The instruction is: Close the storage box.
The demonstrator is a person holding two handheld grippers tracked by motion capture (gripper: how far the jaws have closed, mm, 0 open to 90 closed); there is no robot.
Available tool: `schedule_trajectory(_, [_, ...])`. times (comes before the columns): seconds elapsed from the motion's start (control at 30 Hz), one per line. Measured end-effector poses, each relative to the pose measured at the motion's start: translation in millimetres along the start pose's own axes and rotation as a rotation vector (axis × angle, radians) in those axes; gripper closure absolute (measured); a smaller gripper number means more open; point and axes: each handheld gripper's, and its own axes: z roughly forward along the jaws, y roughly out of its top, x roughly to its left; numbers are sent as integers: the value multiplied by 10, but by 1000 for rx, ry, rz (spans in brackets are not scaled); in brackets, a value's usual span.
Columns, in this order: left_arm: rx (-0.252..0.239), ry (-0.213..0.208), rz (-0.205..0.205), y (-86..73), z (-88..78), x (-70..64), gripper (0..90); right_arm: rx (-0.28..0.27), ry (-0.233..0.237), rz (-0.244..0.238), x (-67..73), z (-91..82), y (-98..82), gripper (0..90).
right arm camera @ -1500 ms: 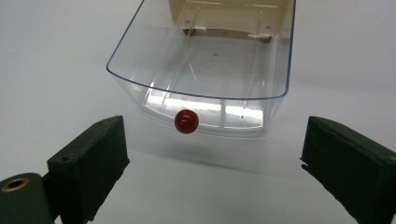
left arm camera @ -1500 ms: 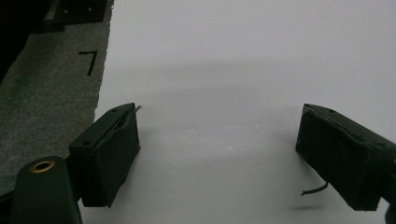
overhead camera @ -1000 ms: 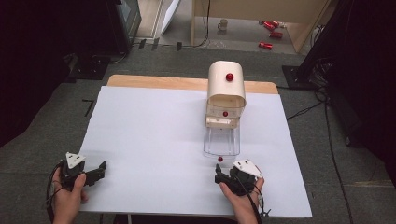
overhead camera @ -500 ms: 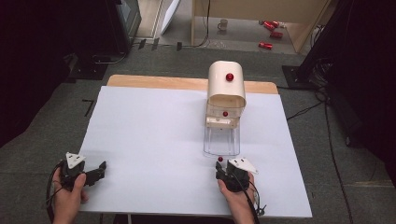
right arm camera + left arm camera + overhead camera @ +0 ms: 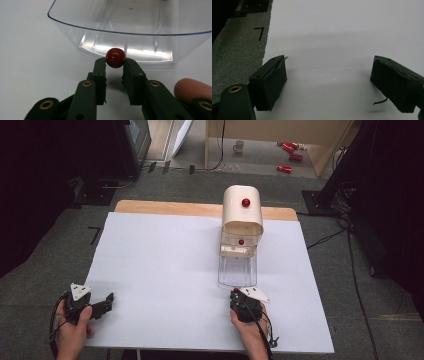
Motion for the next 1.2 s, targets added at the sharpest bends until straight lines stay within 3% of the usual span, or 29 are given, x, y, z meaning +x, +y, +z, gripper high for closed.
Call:
schedule_trajectory(0.63, [-1,1,0,0,0,-1,136,-22,13,5,-19,-43,61,771])
schedule_trajectory(1.2, [0,1,0,0,0,-1,136,-51,10,-11,-42,-84,238,780])
